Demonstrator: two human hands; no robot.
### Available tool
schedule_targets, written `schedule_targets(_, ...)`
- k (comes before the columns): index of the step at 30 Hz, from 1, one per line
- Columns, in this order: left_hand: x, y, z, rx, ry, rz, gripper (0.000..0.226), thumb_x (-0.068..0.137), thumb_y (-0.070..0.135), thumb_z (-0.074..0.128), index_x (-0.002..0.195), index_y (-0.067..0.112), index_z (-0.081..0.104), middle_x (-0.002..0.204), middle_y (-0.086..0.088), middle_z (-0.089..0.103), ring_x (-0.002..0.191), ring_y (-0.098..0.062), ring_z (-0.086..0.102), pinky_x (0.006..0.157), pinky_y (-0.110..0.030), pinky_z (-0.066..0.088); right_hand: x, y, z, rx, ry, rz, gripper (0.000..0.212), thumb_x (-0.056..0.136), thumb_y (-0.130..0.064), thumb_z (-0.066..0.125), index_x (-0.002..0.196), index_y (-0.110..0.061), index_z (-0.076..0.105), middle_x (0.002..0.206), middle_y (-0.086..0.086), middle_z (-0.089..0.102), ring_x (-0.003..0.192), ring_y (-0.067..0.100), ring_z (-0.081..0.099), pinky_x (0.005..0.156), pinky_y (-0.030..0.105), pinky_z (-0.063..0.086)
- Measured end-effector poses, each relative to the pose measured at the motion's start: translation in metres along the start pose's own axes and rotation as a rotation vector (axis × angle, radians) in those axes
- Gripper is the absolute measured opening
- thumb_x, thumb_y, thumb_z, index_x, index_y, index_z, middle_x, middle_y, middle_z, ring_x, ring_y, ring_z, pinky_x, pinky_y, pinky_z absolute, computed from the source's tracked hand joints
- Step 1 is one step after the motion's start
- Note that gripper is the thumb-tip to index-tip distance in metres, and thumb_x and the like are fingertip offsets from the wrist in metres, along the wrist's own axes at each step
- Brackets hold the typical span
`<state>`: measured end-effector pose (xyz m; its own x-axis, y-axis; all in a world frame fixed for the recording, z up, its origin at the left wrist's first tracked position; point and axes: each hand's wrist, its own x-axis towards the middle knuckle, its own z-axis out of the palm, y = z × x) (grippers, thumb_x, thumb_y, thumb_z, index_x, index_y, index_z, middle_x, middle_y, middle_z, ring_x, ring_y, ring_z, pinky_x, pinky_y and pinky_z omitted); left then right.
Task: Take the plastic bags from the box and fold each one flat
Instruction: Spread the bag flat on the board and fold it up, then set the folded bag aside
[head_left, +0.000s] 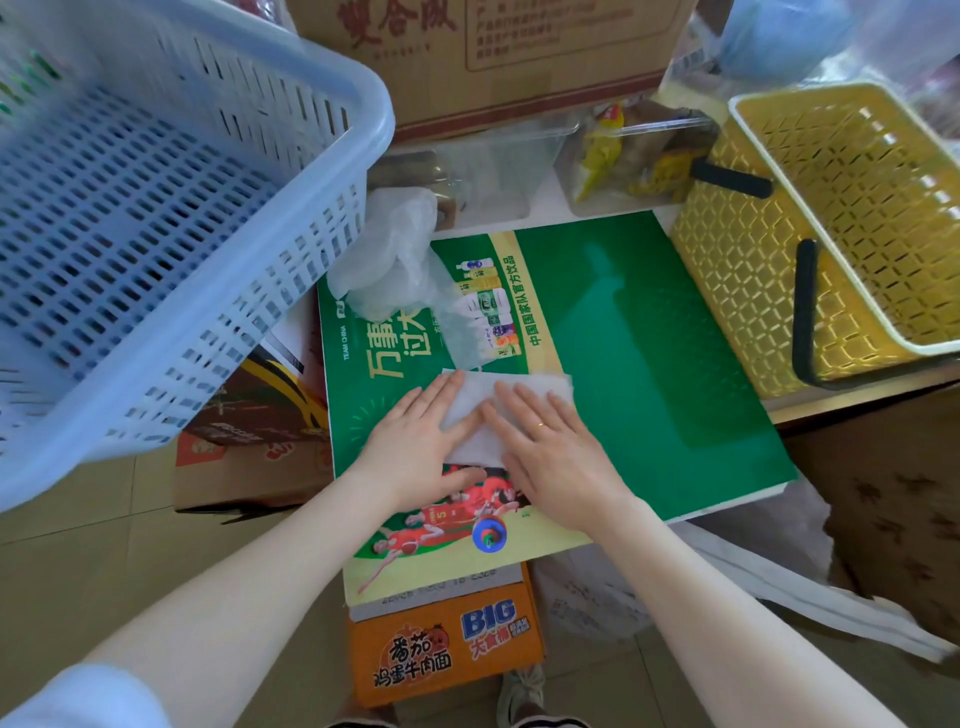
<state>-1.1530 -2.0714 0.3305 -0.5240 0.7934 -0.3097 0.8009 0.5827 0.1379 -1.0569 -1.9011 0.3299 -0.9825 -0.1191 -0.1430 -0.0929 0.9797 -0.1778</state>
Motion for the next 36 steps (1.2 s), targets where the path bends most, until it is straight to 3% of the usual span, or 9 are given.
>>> schedule_targets(5,-0.007,-0.006,0.006,-0.043,0.005,-0.028,0.096,0.066,0.074,0.003,0.146,0.023,-0.008,0.145,0.0,-0.027,0.136,-0.011,-0.021,0.117,-0.035,-0.003,-0.009,0.013,0.0,0.033,-0.143,0.016,0.093,0.078,-0.075,0.003,0.149,-0.015,0.009,0.154,-0.003,-0.005,0.14,0.014,-0.01,0.113,0.032,-0.008)
schedule_targets(11,-0.008,-0.004,-0.01,-0.045,-0.018,-0.064,0.093,0.076,0.075,0.032,0.148,0.023,0.004,0.156,-0.002,-0.007,0.143,-0.019,0.001,0.114,-0.034,0.001,-0.02,0.025,-0.004,-0.064,0.012,0.117,0.057,0.081,-0.046,0.044,0.115,-0.005,0.064,0.122,0.013,0.063,0.108,0.024,0.064,0.091,0.043,0.049)
schedule_targets(14,-0.006,0.001,-0.019,-0.012,-0.017,-0.085,0.088,0.08,0.065,0.047,0.148,0.023,0.009,0.156,-0.003,0.001,0.142,-0.022,0.007,0.114,-0.039,0.009,-0.018,0.023,-0.009,-0.034,0.099,0.095,0.049,0.065,-0.023,0.075,0.109,-0.005,0.066,0.118,0.015,0.065,0.103,0.028,0.066,0.087,0.042,0.051)
schedule_targets(17,-0.006,0.006,-0.023,-0.027,-0.023,-0.111,0.079,0.085,0.053,0.05,0.147,0.021,0.014,0.156,-0.004,0.007,0.141,-0.022,0.01,0.114,-0.039,0.008,-0.017,0.024,-0.01,0.063,0.077,0.152,0.043,0.078,-0.013,0.064,0.12,-0.007,0.059,0.132,0.009,0.056,0.117,0.029,0.054,0.097,0.038,0.041)
schedule_targets(20,-0.009,0.011,-0.026,-0.192,0.061,-0.098,0.048,0.088,0.023,0.053,0.135,0.019,0.044,0.145,-0.001,0.037,0.136,-0.016,0.024,0.113,-0.037,0.012,-0.022,0.025,-0.015,0.321,0.235,0.285,0.018,0.084,-0.014,0.057,0.098,-0.006,0.066,0.102,0.007,0.069,0.103,0.029,0.053,0.081,0.037,0.043)
schedule_targets(24,-0.018,0.027,-0.056,-0.842,0.172,-0.178,0.02,0.09,0.022,0.057,0.072,0.03,0.06,0.07,0.003,0.061,0.066,-0.008,0.052,0.065,-0.029,0.038,-0.041,0.028,-0.051,0.947,0.301,0.451,0.02,0.089,-0.028,0.054,0.084,-0.01,0.06,0.079,0.004,0.063,0.08,0.017,0.054,0.066,0.031,0.038)
schedule_targets(27,-0.015,0.05,-0.083,-0.917,0.195,-0.057,0.012,0.089,0.029,0.059,0.077,0.029,0.058,0.071,-0.007,0.058,0.061,-0.01,0.045,0.058,-0.024,0.032,-0.063,0.037,-0.092,1.374,0.261,0.375,0.038,0.071,-0.046,0.062,0.103,-0.028,0.057,0.084,-0.009,0.063,0.077,0.007,0.056,0.065,0.02,0.043)
schedule_targets(32,0.022,0.106,-0.129,-0.969,0.397,0.042,0.013,0.084,0.039,0.061,0.083,0.027,0.057,0.075,0.0,0.061,0.061,-0.014,0.05,0.055,-0.017,0.034,-0.089,0.074,-0.154,1.211,0.324,0.388,0.022,0.075,-0.016,0.075,0.092,-0.02,0.062,0.088,0.008,0.062,0.079,0.023,0.06,0.064,0.038,0.047)
schedule_targets(36,0.067,0.145,-0.163,-0.898,0.507,0.07,0.011,0.083,0.04,0.063,0.082,0.035,0.053,0.076,0.015,0.059,0.066,0.003,0.051,0.056,-0.013,0.036,-0.103,0.123,-0.196,1.064,0.384,0.407,0.012,0.079,-0.009,0.07,0.072,-0.018,0.067,0.07,0.008,0.06,0.065,0.016,0.056,0.055,0.03,0.041)
